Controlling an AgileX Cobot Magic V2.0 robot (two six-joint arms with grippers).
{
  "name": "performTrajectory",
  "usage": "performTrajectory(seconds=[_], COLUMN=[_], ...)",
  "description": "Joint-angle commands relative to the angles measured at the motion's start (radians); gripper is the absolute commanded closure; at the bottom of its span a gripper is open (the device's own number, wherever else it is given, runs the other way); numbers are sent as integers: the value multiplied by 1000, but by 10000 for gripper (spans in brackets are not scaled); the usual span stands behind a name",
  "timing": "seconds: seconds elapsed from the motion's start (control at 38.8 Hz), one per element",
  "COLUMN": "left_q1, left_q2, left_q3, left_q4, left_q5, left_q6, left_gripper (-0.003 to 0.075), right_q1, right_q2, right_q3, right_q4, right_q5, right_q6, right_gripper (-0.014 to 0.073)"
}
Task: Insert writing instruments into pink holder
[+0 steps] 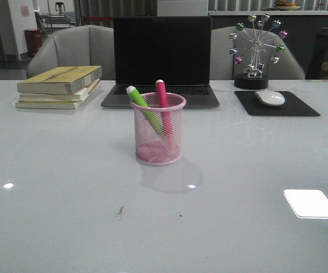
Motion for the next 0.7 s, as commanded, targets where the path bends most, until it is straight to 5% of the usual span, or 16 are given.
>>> performTrajectory(seconds=[0.0, 0.34, 0.67], left_q1=[3, 3, 3], left_q2=[-2, -2, -2], left_q3=[-29, -29, -29], left_q4=[-7, -7, -7], left_q5=[-92, -92, -92], left_q6=[-3, -3, -3], left_gripper=[462, 462, 462], right_q1=[-8, -8, -8], right_q2=[-13, -13, -13], right_q3=[-27, -27, -27], right_q4=[36, 37, 37], right_q5=[-65, -65, -64], right_q6=[-8, -8, -8], right_gripper=[204, 567, 564])
